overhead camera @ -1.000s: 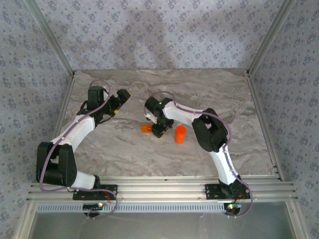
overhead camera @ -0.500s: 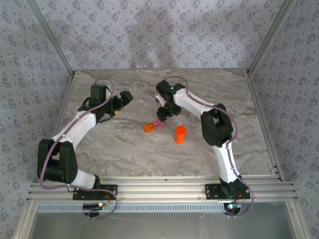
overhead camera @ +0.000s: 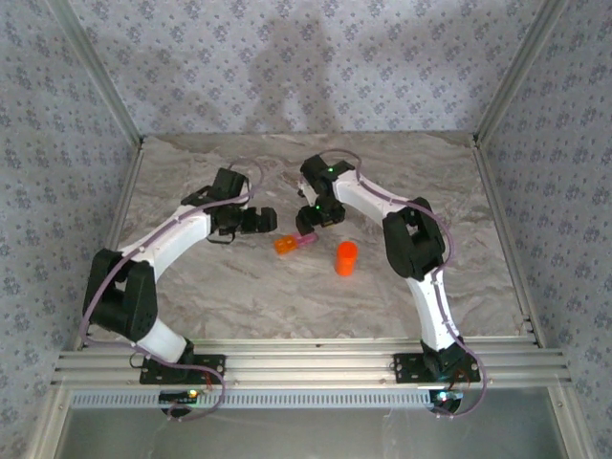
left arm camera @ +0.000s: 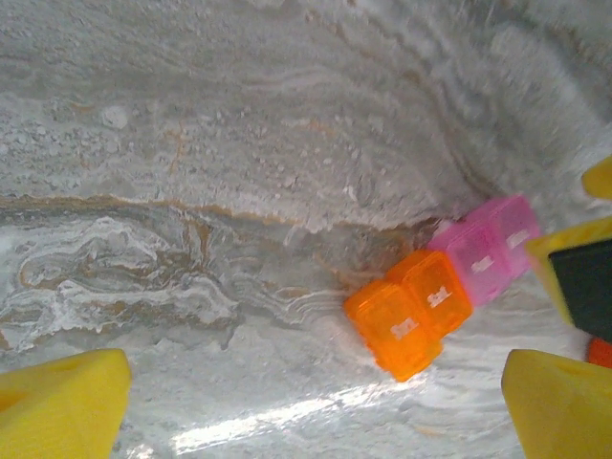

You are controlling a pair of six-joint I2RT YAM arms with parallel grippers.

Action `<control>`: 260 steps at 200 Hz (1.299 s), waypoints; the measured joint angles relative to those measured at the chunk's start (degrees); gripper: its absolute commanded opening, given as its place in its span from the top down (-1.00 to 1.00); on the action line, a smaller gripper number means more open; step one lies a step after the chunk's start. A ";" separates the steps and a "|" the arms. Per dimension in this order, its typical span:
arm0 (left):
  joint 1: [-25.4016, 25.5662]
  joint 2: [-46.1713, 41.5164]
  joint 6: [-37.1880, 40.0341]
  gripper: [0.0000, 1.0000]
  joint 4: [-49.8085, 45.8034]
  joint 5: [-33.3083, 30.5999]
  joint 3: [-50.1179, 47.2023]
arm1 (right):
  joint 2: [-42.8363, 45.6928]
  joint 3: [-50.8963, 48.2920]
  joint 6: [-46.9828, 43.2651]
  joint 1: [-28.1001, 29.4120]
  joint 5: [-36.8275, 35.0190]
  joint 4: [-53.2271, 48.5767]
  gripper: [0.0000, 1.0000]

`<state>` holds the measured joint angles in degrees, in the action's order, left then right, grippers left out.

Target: Sort the pills into containers

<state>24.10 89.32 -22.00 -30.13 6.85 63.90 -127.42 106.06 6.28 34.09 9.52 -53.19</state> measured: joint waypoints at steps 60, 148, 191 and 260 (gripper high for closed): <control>4.09 2.16 5.40 -0.98 -1.84 -4.37 0.55 | -1.29 0.28 0.46 0.35 0.44 0.39 -0.42; 6.91 4.74 9.62 -0.98 -3.02 -6.99 1.33 | -1.53 1.57 0.90 1.05 1.25 1.14 -0.43; 8.94 6.80 11.85 -0.98 -3.76 -8.68 2.34 | -2.27 1.86 1.05 1.33 1.90 1.11 -0.42; 9.68 9.18 13.20 -0.98 -4.00 -9.99 2.80 | -2.56 0.61 1.29 1.42 2.60 2.05 -0.41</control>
<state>33.78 98.50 -8.80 -34.13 -3.14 66.70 -129.97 106.67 7.57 35.51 12.12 -51.13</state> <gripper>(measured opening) 0.992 0.709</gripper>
